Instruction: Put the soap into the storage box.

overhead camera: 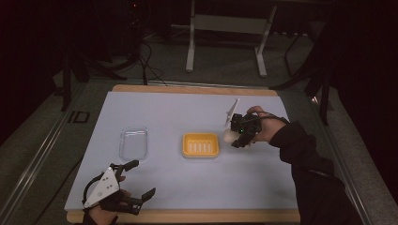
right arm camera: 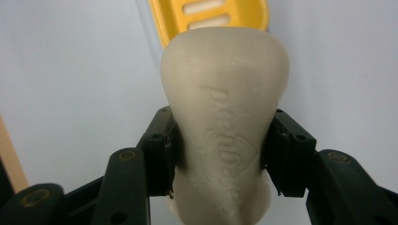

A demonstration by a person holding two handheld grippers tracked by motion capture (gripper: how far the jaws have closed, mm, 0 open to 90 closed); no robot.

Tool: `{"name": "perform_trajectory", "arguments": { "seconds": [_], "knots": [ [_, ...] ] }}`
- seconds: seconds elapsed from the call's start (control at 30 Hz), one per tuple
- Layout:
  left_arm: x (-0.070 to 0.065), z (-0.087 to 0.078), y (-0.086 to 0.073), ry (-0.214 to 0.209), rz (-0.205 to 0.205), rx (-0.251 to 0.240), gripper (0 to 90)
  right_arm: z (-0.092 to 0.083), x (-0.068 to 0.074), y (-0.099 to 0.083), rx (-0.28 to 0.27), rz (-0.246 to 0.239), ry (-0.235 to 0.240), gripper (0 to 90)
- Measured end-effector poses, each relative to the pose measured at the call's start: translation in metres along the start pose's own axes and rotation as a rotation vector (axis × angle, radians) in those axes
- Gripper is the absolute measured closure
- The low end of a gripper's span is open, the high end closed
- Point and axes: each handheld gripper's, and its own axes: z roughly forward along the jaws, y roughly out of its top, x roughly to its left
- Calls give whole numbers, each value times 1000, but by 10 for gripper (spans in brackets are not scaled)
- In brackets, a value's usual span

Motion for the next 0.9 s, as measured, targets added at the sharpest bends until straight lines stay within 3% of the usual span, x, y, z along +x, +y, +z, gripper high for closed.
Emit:
{"name": "perform_trajectory", "arguments": {
  "seconds": [0.27,0.9],
  "knots": [
    [0,0,0,0,-1,-2,11,-4,3,15,-22,-9,2,500],
    [0,0,0,-1,3,11,11,-8,12,49,-89,-79,-1,499]
  ]
}}
